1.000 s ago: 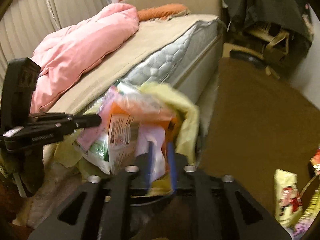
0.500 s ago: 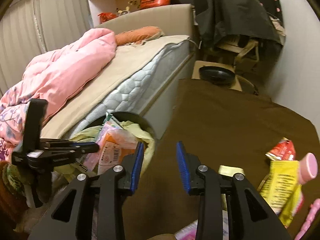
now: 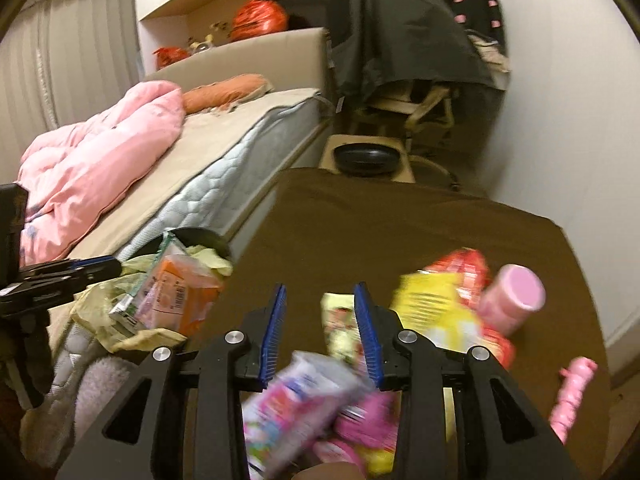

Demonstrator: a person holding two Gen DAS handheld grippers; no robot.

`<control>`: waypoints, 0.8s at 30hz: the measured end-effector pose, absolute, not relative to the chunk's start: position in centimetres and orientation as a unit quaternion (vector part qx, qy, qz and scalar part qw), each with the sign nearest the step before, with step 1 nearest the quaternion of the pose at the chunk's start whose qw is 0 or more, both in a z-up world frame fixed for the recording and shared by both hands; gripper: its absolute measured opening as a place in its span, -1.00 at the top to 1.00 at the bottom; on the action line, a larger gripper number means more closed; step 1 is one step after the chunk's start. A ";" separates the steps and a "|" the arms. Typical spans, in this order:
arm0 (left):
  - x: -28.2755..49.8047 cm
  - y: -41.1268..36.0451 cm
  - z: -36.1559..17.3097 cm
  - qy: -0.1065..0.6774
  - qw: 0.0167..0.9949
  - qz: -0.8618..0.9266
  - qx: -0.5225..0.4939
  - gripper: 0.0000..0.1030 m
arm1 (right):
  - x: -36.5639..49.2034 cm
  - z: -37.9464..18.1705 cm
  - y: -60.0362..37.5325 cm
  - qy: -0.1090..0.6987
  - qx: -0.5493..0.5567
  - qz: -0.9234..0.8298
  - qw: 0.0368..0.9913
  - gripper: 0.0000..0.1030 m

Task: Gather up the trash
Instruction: 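Move both grippers back to the table and grasp the Kleenex tissue pack with the left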

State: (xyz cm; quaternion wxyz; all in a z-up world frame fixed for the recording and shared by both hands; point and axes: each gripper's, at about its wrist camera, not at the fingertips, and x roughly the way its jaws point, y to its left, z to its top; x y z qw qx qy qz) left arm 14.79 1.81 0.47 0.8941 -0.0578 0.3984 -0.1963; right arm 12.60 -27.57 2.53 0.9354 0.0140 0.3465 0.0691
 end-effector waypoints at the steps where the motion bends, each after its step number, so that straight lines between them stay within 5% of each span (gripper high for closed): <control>1: 14.2 0.9 0.6 0.395 0.893 -0.210 -0.057 0.33 | 12.3 2.6 -28.3 0.345 0.017 0.065 0.936 0.06; 6: 11.7 -4.6 0.3 0.397 0.871 -0.284 -0.046 0.30 | 9.8 2.6 -32.0 0.346 0.014 0.019 0.938 -0.18; 17: 10.3 -11.6 -2.2 0.417 0.852 -0.315 -0.034 0.29 | 4.5 -1.3 -34.0 0.412 -0.005 0.031 0.911 -0.23; 20: 10.5 -10.9 -2.2 0.417 0.858 -0.297 -0.034 0.29 | 3.3 -2.3 -32.1 0.415 0.005 0.084 0.906 -0.18; 24: 10.6 -9.3 -2.4 0.421 0.862 -0.279 -0.043 0.29 | 3.6 -4.1 -29.2 0.426 -0.029 0.104 0.898 0.19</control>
